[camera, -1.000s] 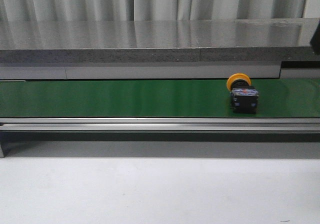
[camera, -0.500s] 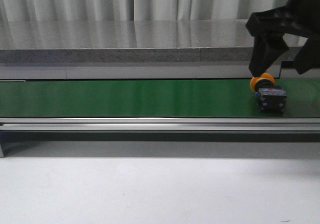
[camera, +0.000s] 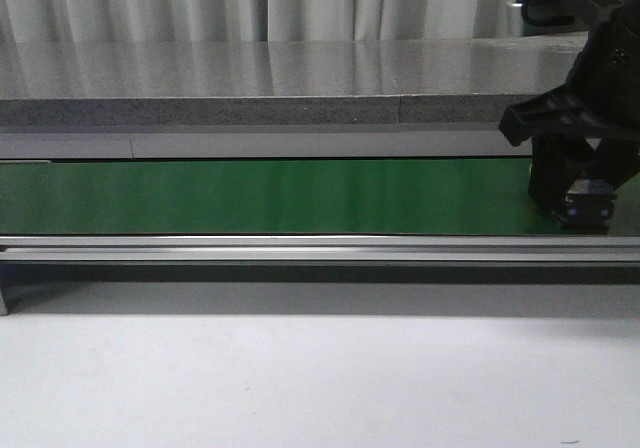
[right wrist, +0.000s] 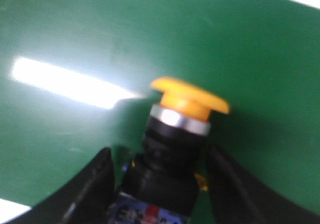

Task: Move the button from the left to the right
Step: 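Lower the right gripper onto the button and close on it, then lift the button off the belt and carry it over the green tray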

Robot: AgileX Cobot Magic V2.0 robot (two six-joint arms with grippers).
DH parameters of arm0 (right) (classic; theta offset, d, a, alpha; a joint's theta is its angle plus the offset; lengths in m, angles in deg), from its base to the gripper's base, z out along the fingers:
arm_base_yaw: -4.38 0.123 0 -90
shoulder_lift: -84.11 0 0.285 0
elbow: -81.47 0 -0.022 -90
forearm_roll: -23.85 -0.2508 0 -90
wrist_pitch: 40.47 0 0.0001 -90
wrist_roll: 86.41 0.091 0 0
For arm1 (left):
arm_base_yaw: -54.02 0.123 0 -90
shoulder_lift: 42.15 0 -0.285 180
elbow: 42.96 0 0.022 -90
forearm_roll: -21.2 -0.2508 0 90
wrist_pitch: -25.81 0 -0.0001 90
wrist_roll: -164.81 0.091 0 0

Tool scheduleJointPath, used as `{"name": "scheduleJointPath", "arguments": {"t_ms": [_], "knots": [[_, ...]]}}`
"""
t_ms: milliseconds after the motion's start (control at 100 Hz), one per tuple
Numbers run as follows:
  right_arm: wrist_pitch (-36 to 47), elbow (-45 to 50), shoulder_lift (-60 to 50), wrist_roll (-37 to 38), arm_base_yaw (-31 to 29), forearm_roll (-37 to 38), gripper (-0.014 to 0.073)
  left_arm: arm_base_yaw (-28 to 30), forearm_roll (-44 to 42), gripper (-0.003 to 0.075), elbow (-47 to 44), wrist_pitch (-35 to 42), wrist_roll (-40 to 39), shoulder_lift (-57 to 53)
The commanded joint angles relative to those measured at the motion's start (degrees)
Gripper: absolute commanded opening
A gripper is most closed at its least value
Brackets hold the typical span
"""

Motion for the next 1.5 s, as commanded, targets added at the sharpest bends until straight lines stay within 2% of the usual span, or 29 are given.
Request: {"name": "scheduleJointPath", "arguments": {"t_ms": [0, 90, 330, 640, 970, 1250, 1490], "knots": [[1.1, -1.7, -2.2, -0.5, -0.3, 0.4, 0.0202, -0.3, 0.4, 0.0005, 1.6, 4.9, 0.0, 0.9], [0.8, -1.7, -2.2, -0.5, -0.3, 0.4, 0.0158, -0.3, 0.4, 0.0005, 1.6, 4.9, 0.0, 0.9], [-2.7, -3.8, -2.2, -0.5, -0.3, 0.8, 0.016, -0.3, 0.4, 0.0005, 1.6, 4.9, 0.0, 0.9], [-10.7, -13.3, -2.2, -0.5, -2.9, 7.6, 0.016, -0.3, 0.4, 0.0005, 1.6, 4.9, 0.0, 0.9], [-11.4, -15.4, -2.2, -0.5, -16.6, 12.8, 0.016, -0.3, 0.4, 0.0005, 1.6, 4.9, 0.0, 0.9], [-6.7, -15.4, -2.0, -0.5, -28.8, 15.2, 0.016, -0.3, 0.4, 0.0005, 1.6, 4.9, 0.0, 0.9], [-1.1, -15.4, -1.0, -0.5, -35.6, 16.2, 0.0162, -0.3, 0.4, 0.0005, 1.6, 4.9, 0.0, 0.9]]}}
